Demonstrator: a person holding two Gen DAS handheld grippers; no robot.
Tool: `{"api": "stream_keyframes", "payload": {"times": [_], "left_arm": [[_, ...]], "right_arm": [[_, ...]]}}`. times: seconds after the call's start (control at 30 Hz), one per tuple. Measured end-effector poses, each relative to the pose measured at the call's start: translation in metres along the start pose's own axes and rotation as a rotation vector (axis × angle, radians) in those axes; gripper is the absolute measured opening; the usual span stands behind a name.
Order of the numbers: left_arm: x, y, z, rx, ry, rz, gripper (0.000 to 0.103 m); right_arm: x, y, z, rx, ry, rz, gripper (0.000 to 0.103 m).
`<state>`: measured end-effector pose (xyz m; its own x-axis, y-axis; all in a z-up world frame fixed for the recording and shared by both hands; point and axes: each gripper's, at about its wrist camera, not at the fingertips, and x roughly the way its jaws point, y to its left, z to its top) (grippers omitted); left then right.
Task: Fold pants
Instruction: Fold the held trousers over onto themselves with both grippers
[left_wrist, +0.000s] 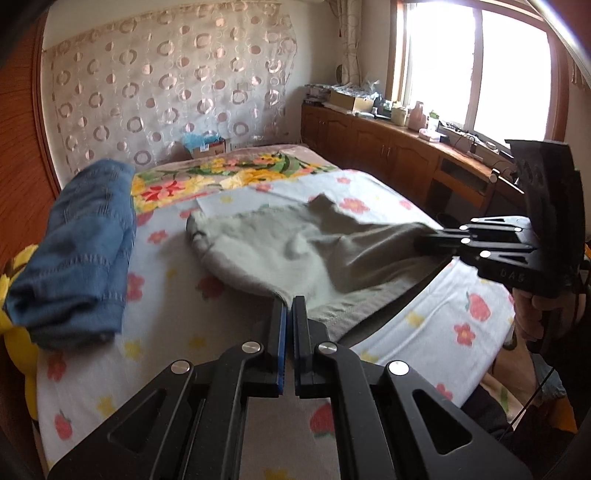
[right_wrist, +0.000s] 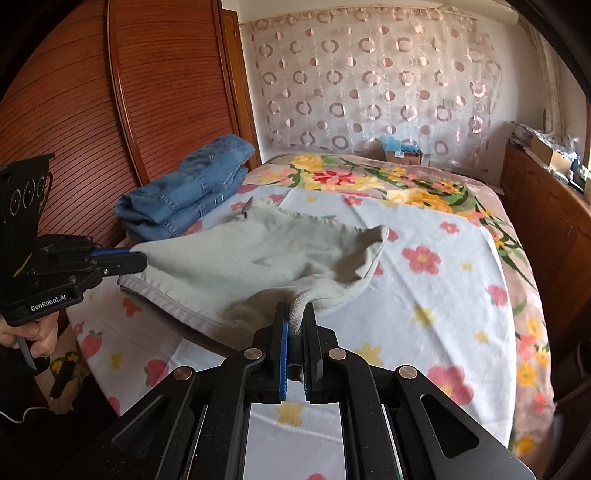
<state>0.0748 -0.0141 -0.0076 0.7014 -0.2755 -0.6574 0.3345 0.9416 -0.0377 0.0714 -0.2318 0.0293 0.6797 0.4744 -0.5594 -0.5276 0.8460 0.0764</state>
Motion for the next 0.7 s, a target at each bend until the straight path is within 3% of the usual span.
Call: {"api": "stream_keyframes", "payload": {"times": [0.27, 0.7], "left_arm": [[-0.007, -0.003, -0.026, -0.039, 0.015, -0.019, 0.004], [-0.019, -0.019, -0.034, -0.029, 0.015, -0.036, 0.004]], "right_arm": [[-0.007, 0.004, -0.014, 0.023, 0.018, 0.021, 0.006], [-0.019, 0.000, -0.023, 0.027, 0.024, 0.027, 0.006]]}}
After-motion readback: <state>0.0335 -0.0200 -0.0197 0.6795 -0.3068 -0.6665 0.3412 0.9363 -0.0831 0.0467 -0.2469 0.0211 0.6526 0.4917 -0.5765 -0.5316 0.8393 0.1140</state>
